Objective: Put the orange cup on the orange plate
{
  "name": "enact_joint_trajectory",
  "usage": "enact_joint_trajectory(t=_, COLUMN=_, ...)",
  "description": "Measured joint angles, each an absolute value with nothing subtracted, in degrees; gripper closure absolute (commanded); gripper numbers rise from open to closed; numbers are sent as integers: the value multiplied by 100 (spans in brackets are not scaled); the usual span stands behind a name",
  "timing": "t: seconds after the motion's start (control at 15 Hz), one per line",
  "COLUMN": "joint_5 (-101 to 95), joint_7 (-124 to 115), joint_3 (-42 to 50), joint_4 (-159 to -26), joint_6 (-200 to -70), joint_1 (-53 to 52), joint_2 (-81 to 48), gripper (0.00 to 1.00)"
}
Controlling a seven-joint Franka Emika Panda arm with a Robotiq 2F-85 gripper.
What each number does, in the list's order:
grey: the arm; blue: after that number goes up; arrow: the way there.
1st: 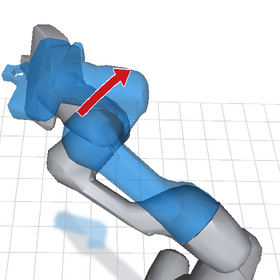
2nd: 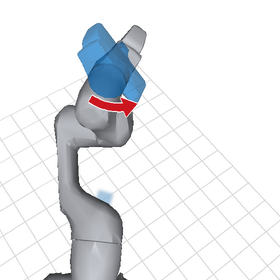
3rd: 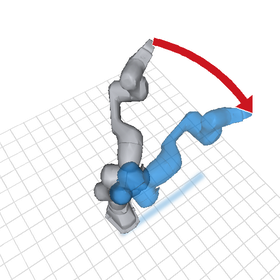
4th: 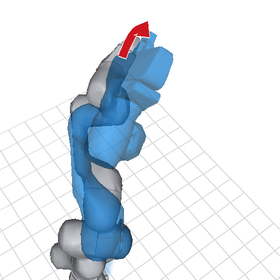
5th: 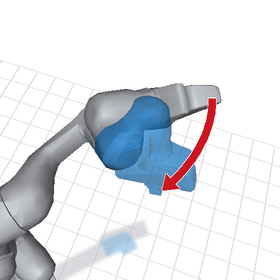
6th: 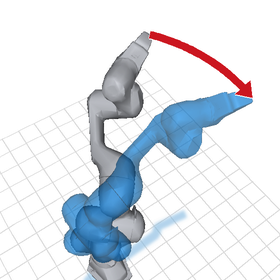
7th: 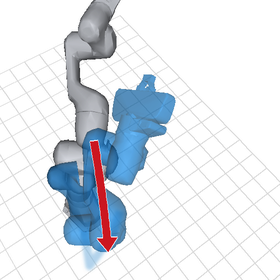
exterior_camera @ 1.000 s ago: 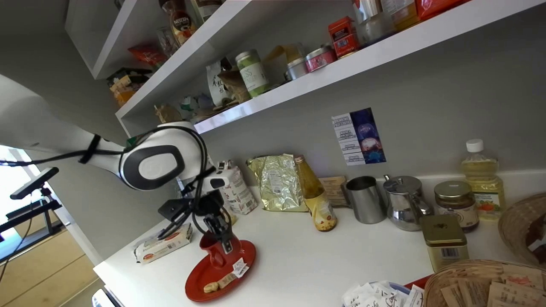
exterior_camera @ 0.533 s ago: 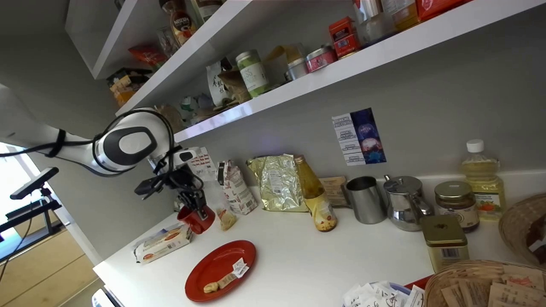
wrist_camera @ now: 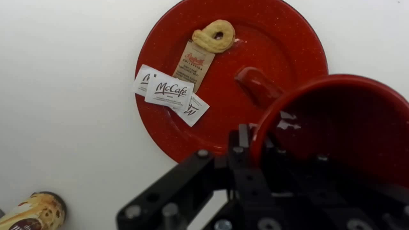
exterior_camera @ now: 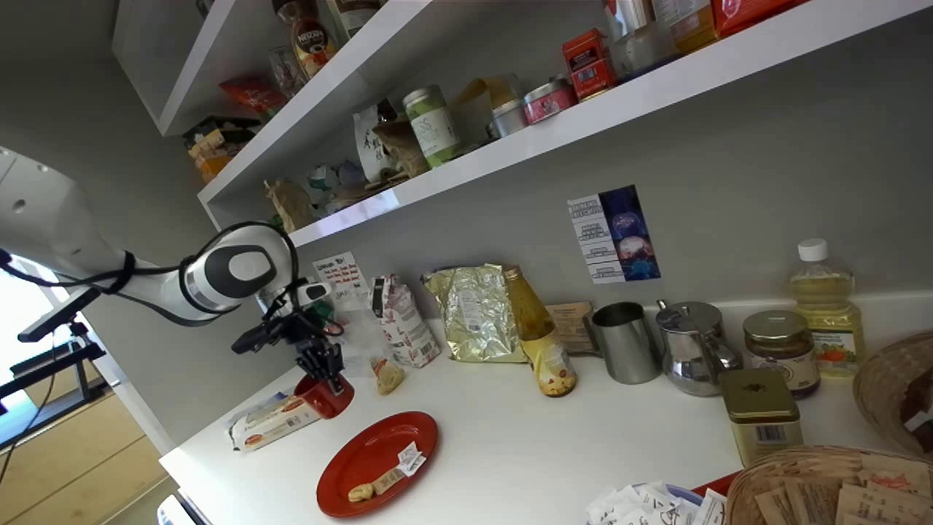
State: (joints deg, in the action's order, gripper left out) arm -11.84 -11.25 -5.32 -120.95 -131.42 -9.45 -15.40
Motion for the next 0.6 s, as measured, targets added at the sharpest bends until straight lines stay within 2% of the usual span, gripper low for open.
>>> enact_joint_trajectory(t=0.6, joint_5=-1186, joint_7=-1101, joint_3=-336, joint_4=-11790, joint_6=-13118, joint_1=-922, joint_2=-2431, gripper=98)
